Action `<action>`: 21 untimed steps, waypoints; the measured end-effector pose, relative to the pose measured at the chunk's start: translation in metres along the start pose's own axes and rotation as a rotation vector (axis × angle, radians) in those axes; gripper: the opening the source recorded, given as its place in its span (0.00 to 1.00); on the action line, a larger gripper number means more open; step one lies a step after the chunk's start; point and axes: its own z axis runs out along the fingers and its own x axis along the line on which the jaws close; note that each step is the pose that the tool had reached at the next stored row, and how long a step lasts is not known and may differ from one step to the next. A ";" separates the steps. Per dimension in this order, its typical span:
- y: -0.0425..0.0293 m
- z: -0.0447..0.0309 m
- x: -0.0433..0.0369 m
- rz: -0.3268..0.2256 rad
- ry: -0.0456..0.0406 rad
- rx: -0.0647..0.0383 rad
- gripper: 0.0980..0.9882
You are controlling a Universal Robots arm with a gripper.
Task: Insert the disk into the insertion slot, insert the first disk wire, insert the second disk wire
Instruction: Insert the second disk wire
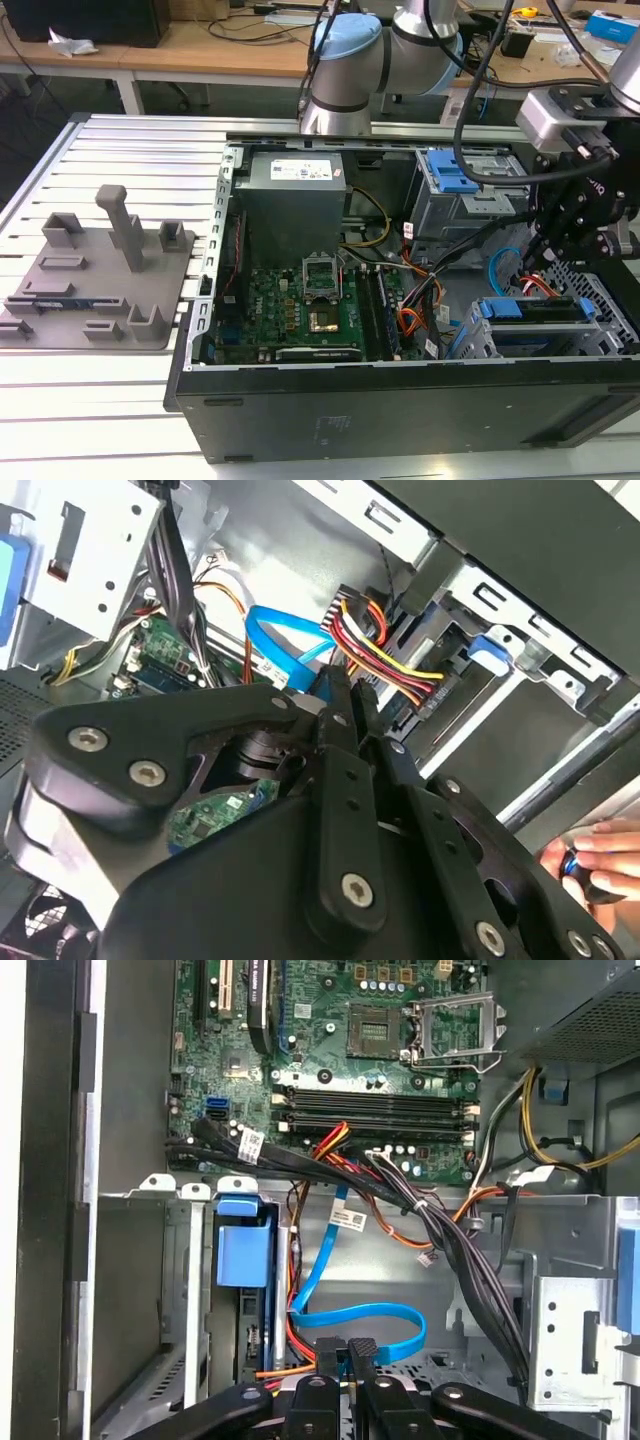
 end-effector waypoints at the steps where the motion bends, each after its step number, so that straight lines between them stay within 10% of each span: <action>1: 0.0001 0.0000 0.0005 0.008 -0.0001 0.000 0.07; 7: 0.0009 -0.0001 0.0224 0.029 -0.0013 0.001 0.07; 21: 0.0027 0.0002 0.0296 0.017 -0.0024 0.001 0.07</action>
